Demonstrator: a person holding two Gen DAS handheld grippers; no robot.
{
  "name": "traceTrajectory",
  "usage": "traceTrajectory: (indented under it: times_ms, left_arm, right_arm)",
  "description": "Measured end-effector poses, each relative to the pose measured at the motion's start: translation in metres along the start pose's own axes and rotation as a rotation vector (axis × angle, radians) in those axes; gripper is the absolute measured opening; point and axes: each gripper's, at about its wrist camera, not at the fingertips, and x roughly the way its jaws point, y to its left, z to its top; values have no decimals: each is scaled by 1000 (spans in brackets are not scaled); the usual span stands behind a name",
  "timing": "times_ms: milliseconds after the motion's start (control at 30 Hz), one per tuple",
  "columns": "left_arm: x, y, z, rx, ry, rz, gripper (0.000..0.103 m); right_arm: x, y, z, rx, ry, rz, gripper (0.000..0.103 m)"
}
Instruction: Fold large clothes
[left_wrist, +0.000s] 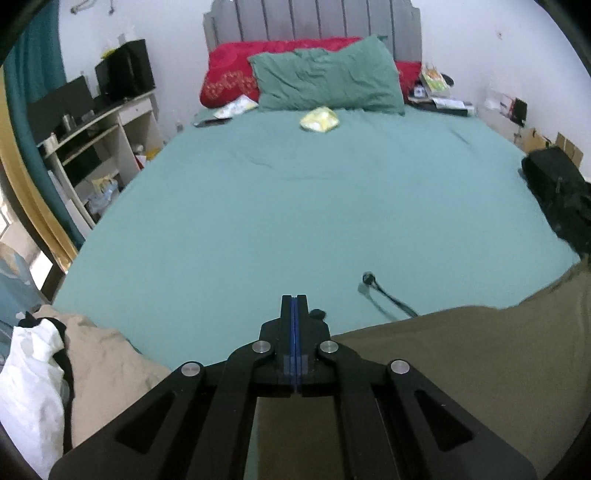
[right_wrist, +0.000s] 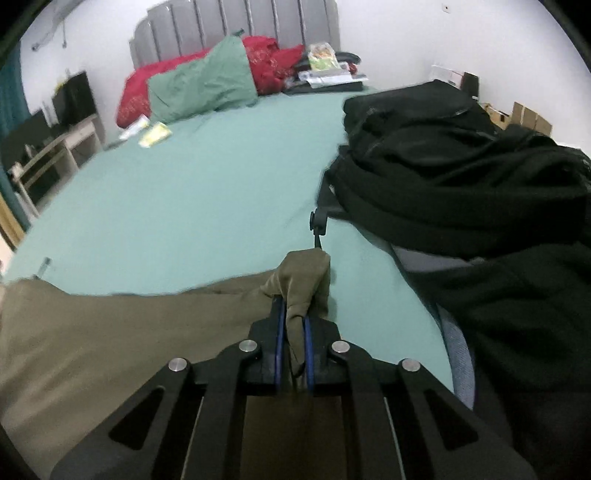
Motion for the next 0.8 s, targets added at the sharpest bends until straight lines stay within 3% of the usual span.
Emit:
traceTrajectory:
  times_ms: [67,133,167,200,267,433,500,700,800]
  left_arm:
    - [-8,0,-2,-26,12,-32,1]
    - [-16,-7,-11,-17,26,-57,21]
    - [-23,-13,-19,-15,27,-81,34]
    - [-29,-21,-26,-13,35,-116,38]
    - [-39,-38,-44,7,69,-179,38]
    - [-57,-89,-91,67,149,-308,38]
    - [-57,-104,-107,91,190,-325,38]
    - [-31,-118,-140,115,213,-241,37]
    - [-17,-122,-148,105,216,-209,37]
  right_arm:
    - [9,-4,-6,27,43,-6,10]
    - [13,-9,-12,34,71,-7,18]
    - [10,-12,-13,37,74,-23,30]
    - [6,-13,-13,38,71,-43,44]
    - [-11,-14,-14,51,31,-57,56]
    - [-64,23,-20,-15,-74,24,62]
    - [-79,46,-31,-53,-76,114,62]
    - [-86,127,-79,-205,-5,312,62]
    - [-57,144,-101,-221,79,258,63]
